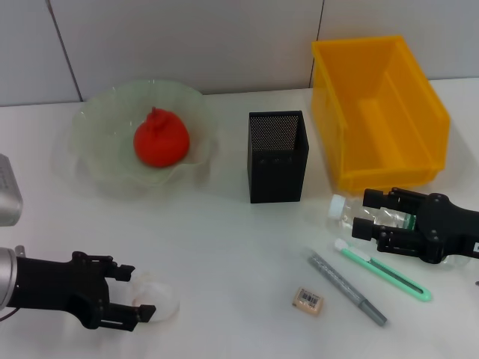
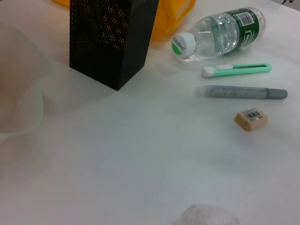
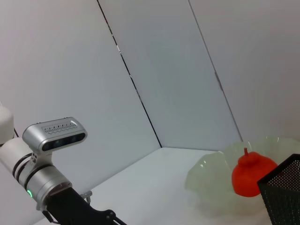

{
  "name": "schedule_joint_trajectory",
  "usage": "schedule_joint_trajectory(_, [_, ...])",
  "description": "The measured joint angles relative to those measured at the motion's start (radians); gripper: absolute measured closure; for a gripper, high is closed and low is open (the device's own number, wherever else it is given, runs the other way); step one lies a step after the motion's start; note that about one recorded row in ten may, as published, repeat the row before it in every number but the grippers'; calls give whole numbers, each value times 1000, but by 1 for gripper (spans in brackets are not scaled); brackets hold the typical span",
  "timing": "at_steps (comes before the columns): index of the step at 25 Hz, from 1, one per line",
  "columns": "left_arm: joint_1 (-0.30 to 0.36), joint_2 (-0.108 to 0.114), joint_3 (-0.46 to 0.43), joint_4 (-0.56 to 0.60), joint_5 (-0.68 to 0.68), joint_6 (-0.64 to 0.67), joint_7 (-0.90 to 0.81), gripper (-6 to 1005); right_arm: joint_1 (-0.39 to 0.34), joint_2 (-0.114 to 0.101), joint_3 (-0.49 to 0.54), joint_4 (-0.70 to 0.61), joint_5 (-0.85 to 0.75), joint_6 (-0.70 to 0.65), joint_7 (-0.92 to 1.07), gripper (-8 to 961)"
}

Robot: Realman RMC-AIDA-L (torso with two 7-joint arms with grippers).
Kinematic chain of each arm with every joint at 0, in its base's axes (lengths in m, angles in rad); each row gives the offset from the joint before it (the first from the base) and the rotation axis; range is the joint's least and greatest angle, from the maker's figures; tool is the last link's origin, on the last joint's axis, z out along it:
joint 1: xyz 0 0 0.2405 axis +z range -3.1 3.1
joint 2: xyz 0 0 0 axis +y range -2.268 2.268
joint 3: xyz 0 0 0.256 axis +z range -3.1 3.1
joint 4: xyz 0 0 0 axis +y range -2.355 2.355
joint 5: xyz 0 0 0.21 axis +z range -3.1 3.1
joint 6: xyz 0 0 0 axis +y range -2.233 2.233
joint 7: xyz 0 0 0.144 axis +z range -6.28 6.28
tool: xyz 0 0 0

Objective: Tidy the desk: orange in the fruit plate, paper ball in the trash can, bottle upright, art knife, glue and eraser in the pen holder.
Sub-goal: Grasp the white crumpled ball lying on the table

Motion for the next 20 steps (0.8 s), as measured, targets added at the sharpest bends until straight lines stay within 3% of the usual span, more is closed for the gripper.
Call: schedule_joint_trajectory(20, [-35, 0, 27, -41, 2, -6, -29, 332, 0, 1, 0, 0, 2, -1, 0, 190])
